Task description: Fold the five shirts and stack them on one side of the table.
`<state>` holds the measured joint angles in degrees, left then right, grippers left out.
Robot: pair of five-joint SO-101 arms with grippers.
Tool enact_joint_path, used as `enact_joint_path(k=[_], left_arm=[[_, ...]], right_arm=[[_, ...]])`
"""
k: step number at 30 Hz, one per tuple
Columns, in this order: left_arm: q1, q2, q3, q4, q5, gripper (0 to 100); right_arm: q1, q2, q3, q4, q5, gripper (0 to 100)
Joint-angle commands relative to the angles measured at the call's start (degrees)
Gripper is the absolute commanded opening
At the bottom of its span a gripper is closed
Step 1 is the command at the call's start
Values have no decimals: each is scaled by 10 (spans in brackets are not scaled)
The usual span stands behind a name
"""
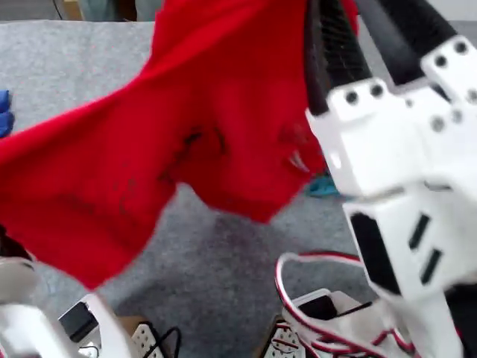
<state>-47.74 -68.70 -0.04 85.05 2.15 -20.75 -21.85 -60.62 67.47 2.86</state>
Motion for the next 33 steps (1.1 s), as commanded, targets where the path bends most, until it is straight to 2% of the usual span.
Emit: enact_joint_path(k=[1,4,7,11,15,17,19,22,27,33], left_arm=[[-7,-10,0,7,-8,29],[-5,-9,52,-22,-6,29],[0,-9,177,-134,-6,29],[50,-8,367,-358,-10,29],[136,20,535,-605,-36,30],[171,65,588,-725,-63,30],[188,131,598,-811,-72,30],[188,258,540,-857,-70,30],[167,467,364,-859,-70,29],[167,556,243,-833,-75,29]], right_arm=[[11,-7,-20,18,21,14],[11,-7,29,16,40,14],[11,-6,129,-11,66,14],[38,15,320,-136,79,14],[63,67,500,-358,78,14],[66,109,557,-456,78,14],[67,165,578,-524,77,14],[69,260,545,-565,76,14],[77,418,388,-566,75,14],[76,553,153,-425,75,14]])
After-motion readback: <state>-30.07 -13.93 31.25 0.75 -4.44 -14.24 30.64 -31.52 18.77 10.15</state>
